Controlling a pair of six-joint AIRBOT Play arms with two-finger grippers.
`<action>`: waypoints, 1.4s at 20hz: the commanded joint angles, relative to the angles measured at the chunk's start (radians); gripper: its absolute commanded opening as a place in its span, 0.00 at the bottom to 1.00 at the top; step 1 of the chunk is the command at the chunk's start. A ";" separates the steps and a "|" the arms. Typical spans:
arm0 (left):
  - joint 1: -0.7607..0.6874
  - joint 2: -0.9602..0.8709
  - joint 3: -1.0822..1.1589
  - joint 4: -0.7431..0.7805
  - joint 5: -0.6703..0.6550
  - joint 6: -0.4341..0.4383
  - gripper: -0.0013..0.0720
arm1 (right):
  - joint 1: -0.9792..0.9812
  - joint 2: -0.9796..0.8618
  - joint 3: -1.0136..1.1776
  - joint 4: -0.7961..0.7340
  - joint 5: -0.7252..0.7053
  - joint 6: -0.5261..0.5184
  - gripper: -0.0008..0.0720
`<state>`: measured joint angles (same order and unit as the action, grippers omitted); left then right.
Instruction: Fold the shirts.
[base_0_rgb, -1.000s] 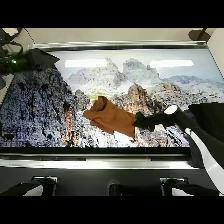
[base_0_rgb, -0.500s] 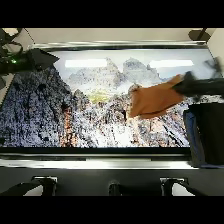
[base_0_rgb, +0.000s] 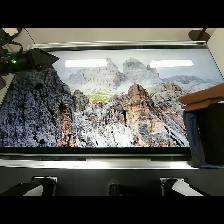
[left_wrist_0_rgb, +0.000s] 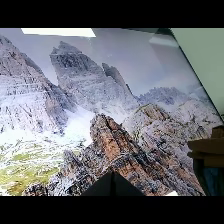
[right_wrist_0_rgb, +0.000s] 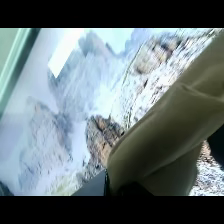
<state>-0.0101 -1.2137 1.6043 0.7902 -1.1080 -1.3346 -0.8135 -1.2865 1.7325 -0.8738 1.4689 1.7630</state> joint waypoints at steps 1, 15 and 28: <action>0.001 0.000 0.000 0.000 0.000 0.018 0.05 | -0.113 0.001 0.047 0.002 -0.008 0.064 0.06; 0.000 0.001 0.000 -0.001 -0.001 0.038 0.05 | -0.272 0.075 -0.200 -0.653 0.384 -0.011 0.06; 0.001 0.003 0.007 -0.009 -0.002 0.014 0.05 | -0.272 0.135 -0.617 -0.768 0.079 -0.117 0.96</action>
<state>-0.0101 -1.2114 1.6062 0.7856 -1.1110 -1.3048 -1.0863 -1.1576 1.1065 -1.6344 1.6314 1.7073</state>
